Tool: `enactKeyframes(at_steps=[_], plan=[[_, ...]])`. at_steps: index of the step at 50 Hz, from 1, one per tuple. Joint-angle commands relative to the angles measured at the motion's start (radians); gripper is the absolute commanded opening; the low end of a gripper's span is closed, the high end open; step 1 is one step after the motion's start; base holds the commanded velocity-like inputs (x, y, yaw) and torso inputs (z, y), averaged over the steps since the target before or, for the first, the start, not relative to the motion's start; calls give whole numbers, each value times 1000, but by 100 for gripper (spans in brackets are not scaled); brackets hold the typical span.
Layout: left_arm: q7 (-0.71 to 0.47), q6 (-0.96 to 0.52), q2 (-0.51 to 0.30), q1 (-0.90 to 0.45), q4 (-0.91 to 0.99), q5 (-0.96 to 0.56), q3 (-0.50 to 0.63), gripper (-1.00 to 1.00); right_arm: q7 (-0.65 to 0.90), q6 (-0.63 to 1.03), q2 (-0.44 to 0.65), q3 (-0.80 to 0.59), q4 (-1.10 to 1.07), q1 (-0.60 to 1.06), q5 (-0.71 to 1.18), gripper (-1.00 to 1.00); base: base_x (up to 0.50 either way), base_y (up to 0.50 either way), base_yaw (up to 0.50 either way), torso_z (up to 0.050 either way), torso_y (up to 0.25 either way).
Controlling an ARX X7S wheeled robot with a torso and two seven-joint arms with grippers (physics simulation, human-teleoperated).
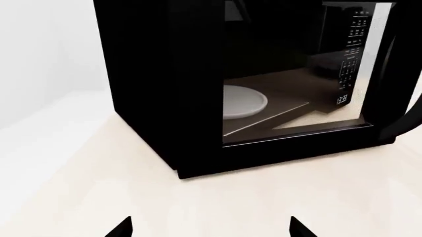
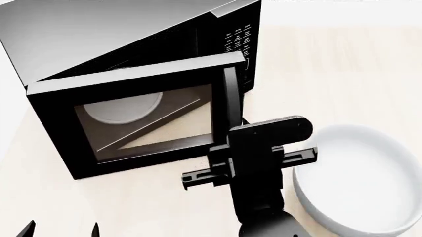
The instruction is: Open the microwave.
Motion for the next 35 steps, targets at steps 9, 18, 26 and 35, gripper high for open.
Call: enactKeyframes(at_steps=[9, 18, 26, 35], plan=[[-7, 2, -7, -2, 2, -5, 6, 100, -29, -66, 20, -33, -281, -97, 82, -100, 0, 0, 0, 0, 2], [-10, 4, -10, -3, 2, -8, 9, 100, -34, -96, 23, -32, -272, -122, 80, -100, 0, 0, 0, 1, 2], [-13, 5, -12, -3, 3, -10, 10, 100, -41, -112, 16, -35, -235, -122, 73, 100, 0, 0, 0, 1, 4], [-17, 6, -16, -2, 6, -13, 12, 100, -47, -130, 15, -37, -228, -129, 71, 100, 0, 0, 0, 1, 2]])
